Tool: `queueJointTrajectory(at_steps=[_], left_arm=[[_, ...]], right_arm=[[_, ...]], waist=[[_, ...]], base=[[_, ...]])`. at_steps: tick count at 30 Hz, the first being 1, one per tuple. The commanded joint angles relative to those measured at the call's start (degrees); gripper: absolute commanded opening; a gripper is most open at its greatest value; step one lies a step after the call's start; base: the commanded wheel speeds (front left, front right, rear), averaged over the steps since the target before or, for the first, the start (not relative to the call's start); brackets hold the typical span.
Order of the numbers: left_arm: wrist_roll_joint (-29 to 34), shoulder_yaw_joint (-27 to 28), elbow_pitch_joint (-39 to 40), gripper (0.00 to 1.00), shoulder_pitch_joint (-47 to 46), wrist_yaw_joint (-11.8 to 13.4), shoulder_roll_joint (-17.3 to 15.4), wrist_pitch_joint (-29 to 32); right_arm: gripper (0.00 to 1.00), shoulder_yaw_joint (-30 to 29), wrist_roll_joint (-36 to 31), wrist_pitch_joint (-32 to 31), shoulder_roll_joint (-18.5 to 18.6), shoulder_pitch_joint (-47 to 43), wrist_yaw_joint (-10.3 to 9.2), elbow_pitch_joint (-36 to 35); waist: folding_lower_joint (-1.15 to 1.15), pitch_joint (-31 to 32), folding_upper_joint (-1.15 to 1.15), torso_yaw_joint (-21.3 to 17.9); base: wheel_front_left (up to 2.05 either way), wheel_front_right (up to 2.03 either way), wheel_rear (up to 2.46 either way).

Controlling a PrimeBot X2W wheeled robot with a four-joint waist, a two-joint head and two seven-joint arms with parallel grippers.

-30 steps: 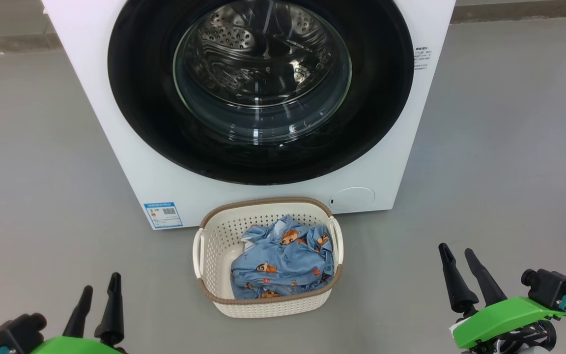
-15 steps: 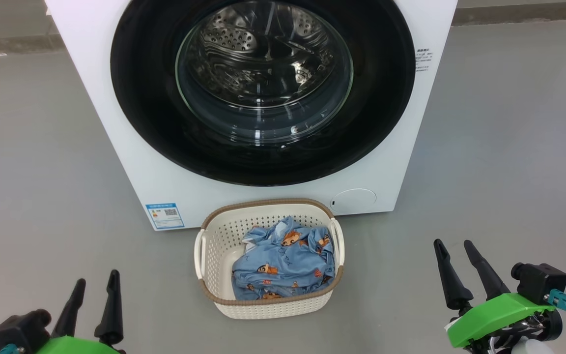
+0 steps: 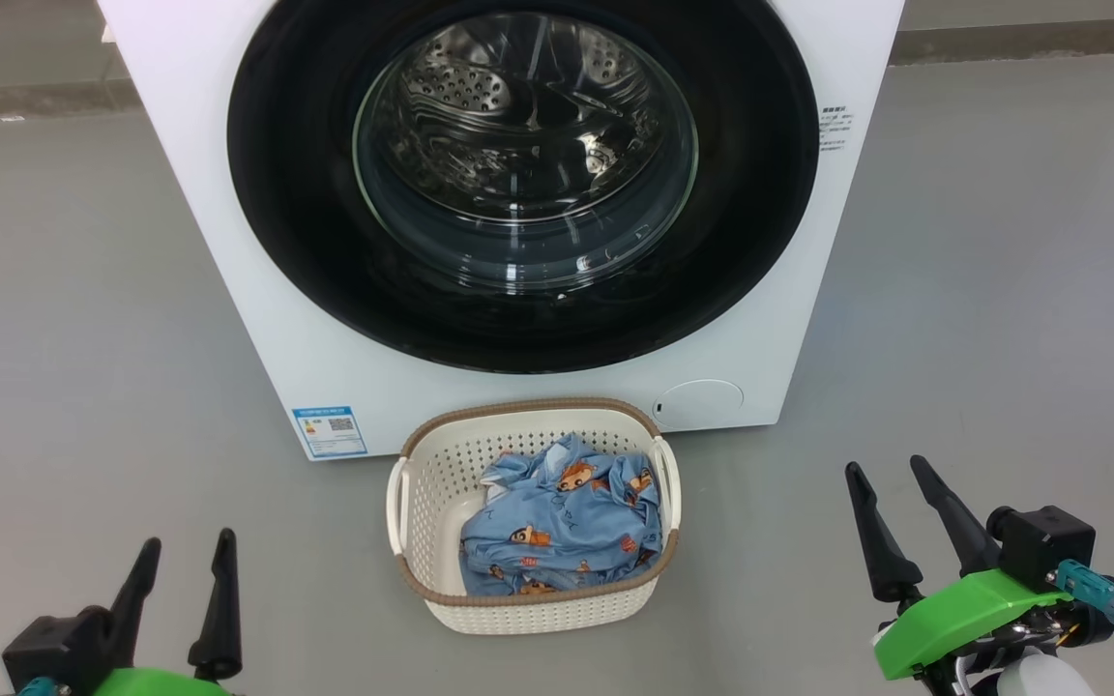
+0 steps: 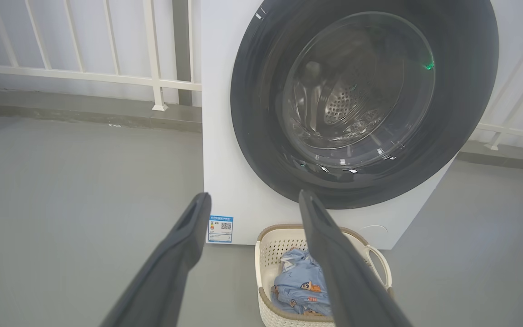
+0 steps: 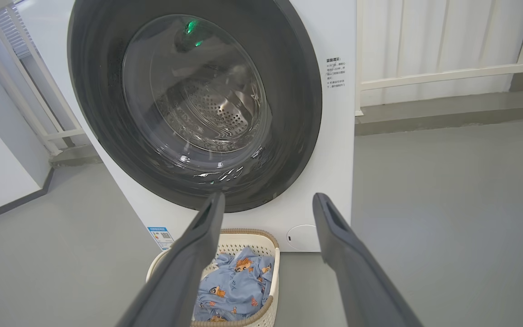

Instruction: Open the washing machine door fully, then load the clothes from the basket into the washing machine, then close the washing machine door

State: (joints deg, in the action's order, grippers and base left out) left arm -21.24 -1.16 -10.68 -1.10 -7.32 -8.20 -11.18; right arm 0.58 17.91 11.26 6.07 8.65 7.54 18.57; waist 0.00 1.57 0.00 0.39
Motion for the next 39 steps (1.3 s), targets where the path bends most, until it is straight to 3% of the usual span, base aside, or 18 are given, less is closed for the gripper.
queueJointTrajectory(at_steps=[1,17,39], left_arm=[[2.57,1.78,2.0,1.0,-1.08,-0.14,-1.67,-1.17],[12.39,4.21,-0.25,1.0,-1.41,-0.17,-1.0,-3.82],[13.0,7.0,-3.14,1.0,-2.1,-0.17,0.55,-3.82]], right_arm=[[1.0,0.84,-2.73,1.11,0.58,2.5,-0.05,-1.39],[1.0,-0.91,-12.85,3.74,0.19,3.72,-0.05,0.58],[1.0,-2.14,-13.52,3.74,-1.03,3.15,-0.05,0.1]], waist=[[0.0,0.01,0.0,0.09],[0.0,0.03,0.0,0.45],[0.0,0.33,0.0,0.39]], base=[[0.0,0.0,0.0],[0.0,0.0,0.0],[0.0,0.0,0.0]])
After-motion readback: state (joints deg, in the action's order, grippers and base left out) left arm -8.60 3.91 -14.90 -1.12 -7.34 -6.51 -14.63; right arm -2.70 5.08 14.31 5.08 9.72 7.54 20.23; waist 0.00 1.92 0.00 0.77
